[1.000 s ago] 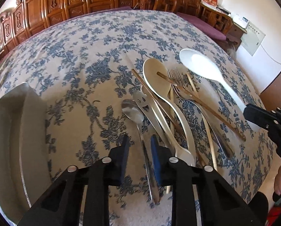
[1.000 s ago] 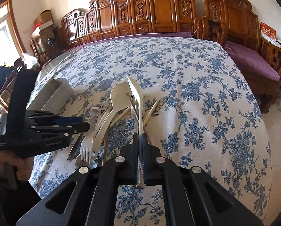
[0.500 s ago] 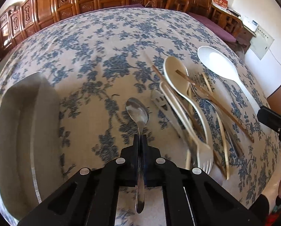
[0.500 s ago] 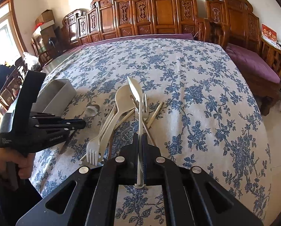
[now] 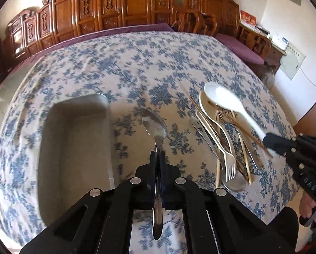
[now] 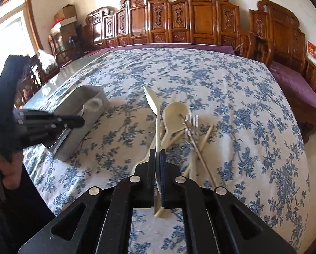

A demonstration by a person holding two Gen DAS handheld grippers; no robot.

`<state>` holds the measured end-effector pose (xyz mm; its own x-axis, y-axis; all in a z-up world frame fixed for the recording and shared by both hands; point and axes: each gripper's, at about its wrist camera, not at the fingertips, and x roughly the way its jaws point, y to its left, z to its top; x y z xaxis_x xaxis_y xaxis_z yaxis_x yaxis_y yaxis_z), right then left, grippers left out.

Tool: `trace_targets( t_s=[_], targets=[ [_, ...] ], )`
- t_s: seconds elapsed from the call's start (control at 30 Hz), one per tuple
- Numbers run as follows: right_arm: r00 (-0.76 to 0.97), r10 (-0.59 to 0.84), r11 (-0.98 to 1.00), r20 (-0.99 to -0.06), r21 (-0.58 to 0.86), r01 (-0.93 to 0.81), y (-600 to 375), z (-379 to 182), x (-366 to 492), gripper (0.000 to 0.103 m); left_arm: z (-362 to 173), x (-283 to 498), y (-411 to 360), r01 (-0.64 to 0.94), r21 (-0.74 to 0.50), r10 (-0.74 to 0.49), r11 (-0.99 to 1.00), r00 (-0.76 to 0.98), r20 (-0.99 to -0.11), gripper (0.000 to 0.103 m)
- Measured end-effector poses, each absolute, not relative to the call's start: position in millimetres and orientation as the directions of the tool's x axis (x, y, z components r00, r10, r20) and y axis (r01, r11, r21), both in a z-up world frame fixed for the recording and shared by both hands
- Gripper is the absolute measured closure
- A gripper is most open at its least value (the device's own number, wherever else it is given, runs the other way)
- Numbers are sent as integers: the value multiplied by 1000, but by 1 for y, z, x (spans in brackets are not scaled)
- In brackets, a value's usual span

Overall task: Organize utensils
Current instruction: 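Release the metal spoon into the grey tray while the right tool releases its white spoon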

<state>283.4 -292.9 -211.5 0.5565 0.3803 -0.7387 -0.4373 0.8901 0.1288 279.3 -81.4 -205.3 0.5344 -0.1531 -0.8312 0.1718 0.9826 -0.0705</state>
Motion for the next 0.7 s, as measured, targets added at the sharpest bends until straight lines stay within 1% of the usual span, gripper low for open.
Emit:
trace_targets(
  t_s=[0.17, 0.3, 0.5, 0.7],
  targets=[
    [552, 379, 883, -743, 112, -455, -269, -215, 285, 98, -197, 282, -48, 152, -81, -153, 985, 560, -814, 101],
    [548, 394, 879, -738, 127, -460, -250, -212, 291, 98, -202, 292, -19, 117, -79, -131, 990, 554, -822, 101],
    [544, 437, 858, -717, 149, -492, -216, -200, 296, 98, -242, 315, 15, 83, -38, -71, 996, 442, -894, 101],
    [524, 460, 842, -717, 164, -514, -193, -198, 293, 98, -259, 322, 22, 86, -7, -41, 996, 397, -917, 101]
  ],
)
